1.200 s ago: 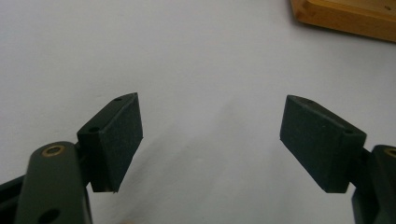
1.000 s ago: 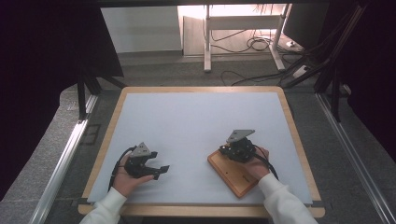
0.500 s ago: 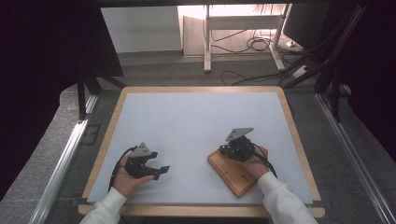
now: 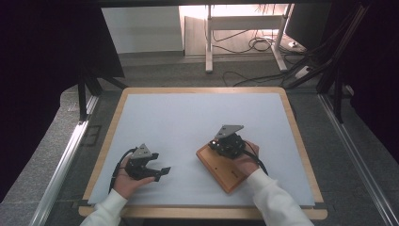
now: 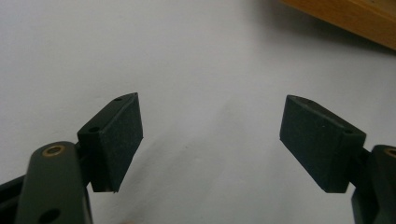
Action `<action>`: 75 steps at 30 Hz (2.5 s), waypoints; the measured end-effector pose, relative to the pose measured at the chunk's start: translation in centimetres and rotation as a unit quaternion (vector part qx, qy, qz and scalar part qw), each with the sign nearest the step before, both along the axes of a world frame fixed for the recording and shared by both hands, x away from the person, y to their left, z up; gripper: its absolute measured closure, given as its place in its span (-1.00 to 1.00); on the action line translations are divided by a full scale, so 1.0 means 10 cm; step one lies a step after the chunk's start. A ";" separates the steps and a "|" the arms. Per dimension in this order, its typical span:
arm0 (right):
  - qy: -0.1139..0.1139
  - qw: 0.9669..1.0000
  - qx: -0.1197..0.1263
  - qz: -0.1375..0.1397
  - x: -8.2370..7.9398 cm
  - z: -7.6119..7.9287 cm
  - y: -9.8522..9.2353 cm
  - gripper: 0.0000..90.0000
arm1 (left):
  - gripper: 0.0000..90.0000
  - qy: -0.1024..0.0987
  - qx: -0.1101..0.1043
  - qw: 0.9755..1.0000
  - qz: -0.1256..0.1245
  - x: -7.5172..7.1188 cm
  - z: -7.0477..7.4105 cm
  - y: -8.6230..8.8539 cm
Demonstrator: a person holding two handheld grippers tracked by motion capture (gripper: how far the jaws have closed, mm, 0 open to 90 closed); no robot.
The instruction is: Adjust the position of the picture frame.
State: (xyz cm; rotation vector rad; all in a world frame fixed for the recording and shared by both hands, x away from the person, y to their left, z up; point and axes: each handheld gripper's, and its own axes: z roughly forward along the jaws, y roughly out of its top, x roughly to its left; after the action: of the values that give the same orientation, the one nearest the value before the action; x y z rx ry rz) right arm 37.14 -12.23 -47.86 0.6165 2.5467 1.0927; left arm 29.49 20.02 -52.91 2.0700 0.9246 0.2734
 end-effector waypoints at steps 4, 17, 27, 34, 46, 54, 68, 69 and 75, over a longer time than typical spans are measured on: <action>-0.009 1.000 -0.004 0.014 0.04 0.04 0.27 0.90 | -0.53 -0.001 -0.001 1.000 0.001 0.00 0.00 0.02; 0.010 1.000 -0.011 0.025 0.22 -0.11 0.74 0.90 | -0.53 -0.003 -0.001 1.000 0.000 0.00 0.00 0.02; 0.024 0.999 -0.014 0.021 0.35 -0.26 0.86 0.90 | -0.53 -0.002 0.001 1.000 0.001 0.01 0.00 0.02; 0.020 1.000 -0.011 0.021 0.38 -0.34 0.89 0.74 | -0.53 -0.003 0.003 1.000 0.000 0.01 -0.01 0.02; 0.007 0.998 0.032 -0.049 0.12 -0.05 0.10 0.04 | -0.54 -0.007 0.007 1.000 0.005 0.00 -0.02 0.01; 0.030 0.994 0.042 -0.099 0.02 -0.18 -0.52 0.37 | -0.56 -0.013 0.009 1.000 0.010 0.00 -0.01 0.00; 0.063 0.995 -0.012 -0.075 0.04 -0.38 -0.57 1.00 | -0.57 -0.014 -0.006 1.000 0.022 0.00 0.00 0.03; 0.063 0.995 -0.012 -0.075 0.04 -0.38 -0.57 1.00 | -0.57 -0.014 -0.006 1.000 0.022 0.00 0.00 0.03; 0.061 0.996 -0.022 -0.064 0.04 -0.41 -0.55 1.00 | -0.57 -0.014 -0.003 1.000 0.022 0.00 -0.01 0.03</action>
State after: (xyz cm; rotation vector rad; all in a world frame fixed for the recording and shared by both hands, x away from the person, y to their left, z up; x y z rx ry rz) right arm 37.58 -17.72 -51.94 0.8461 2.5835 0.9797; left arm 29.50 20.34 -53.00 2.0365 0.9529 0.3218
